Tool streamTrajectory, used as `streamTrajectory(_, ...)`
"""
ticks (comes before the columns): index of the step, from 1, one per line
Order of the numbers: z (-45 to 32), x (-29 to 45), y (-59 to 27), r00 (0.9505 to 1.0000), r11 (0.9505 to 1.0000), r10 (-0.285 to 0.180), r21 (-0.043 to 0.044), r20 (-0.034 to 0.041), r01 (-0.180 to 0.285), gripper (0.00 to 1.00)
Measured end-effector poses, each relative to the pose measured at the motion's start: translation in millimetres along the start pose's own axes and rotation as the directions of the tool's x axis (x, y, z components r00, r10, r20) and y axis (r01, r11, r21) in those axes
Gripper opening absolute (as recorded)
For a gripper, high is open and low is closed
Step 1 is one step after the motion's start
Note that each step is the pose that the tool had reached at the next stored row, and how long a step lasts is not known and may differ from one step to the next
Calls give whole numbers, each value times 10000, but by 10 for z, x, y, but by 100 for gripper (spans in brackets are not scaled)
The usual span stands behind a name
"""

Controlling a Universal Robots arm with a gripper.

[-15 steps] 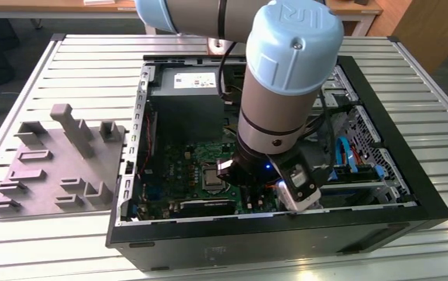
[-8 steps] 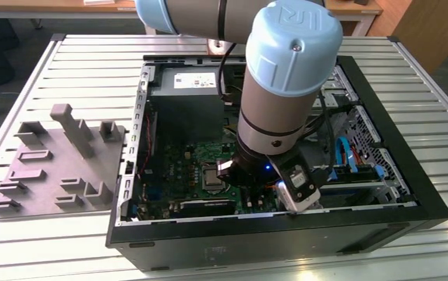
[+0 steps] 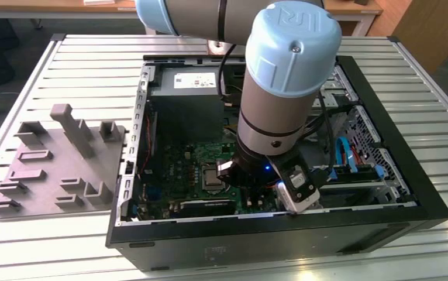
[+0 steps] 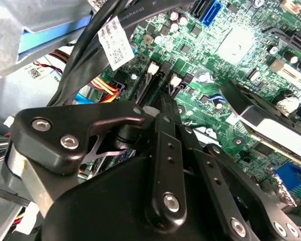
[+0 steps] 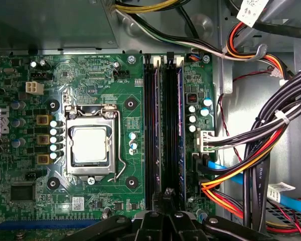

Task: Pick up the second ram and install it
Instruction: 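Press down the second ram until it locks into place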

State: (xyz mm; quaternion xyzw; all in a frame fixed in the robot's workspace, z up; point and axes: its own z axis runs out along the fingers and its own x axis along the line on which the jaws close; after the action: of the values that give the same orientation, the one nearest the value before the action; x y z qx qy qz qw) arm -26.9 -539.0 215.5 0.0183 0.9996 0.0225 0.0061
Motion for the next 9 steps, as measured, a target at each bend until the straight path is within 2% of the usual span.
streamTrajectory(3,-32,-2,6,10000,10000,0,-36,9,0,11)
streamTrajectory(5,-93,-2,5,10000,10000,-1,-7,2,1,11)
streamTrajectory(9,-204,-4,10,10000,10000,0,-2,1,0,11)
